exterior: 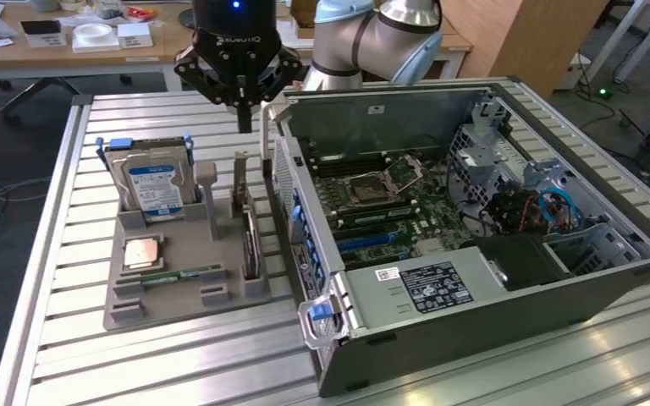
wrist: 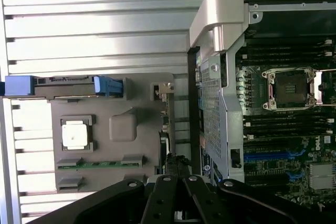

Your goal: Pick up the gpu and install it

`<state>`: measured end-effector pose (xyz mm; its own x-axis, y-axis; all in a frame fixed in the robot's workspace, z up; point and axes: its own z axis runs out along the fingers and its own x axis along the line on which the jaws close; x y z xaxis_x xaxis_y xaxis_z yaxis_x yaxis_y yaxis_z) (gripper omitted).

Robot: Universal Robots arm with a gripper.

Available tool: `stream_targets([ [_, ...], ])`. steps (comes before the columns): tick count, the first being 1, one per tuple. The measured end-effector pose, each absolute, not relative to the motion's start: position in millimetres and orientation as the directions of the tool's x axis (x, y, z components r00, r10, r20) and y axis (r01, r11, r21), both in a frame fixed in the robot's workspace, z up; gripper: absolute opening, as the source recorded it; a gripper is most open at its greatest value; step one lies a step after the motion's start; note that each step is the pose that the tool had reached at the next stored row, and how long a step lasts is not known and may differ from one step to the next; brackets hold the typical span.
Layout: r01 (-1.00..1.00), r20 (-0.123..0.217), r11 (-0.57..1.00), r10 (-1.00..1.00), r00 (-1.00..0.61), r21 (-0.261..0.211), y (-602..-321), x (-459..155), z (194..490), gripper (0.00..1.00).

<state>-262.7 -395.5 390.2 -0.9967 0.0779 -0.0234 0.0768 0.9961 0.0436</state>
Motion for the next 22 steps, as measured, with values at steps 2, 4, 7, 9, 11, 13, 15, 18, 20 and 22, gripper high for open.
stream_targets([
  [2, 0.077, -0.023, 0.996, 0.078, -0.997, 0.044, -395.5, -262.8, 390.3, 0.11],
  [4, 0.077, -0.023, 0.996, 0.078, -0.997, 0.044, -395.5, -262.8, 390.3, 0.11],
  [7, 0.077, -0.023, 0.996, 0.078, -0.997, 0.044, -395.5, -264.1, 390.3, 0.11],
  [9, 0.077, -0.023, 0.996, 0.078, -0.997, 0.044, -395.5, -266.1, 390.2, 0.11],
  [11, 0.077, -0.023, 0.996, 0.078, -0.997, 0.044, -395.5, -266.3, 390.2, 0.11],
  [13, 0.077, -0.023, 0.996, 0.078, -0.997, 0.044, -395.7, -266.4, 390.2, 0.11],
  [15, 0.077, -0.023, 0.996, 0.078, -0.997, 0.044, -397.9, -266.4, 390.2, 0.11],
  [18, 0.077, -0.023, 0.996, 0.078, -0.997, 0.044, -403.8, -266.5, 390.2, 0.11],
  [20, 0.077, -0.023, 0.996, 0.078, -0.997, 0.044, -408.9, -266.8, 390.2, 0.11],
  [22, 0.077, -0.023, 0.996, 0.078, -0.997, 0.044, -414.1, -267.2, 390.2, 0.11],
])
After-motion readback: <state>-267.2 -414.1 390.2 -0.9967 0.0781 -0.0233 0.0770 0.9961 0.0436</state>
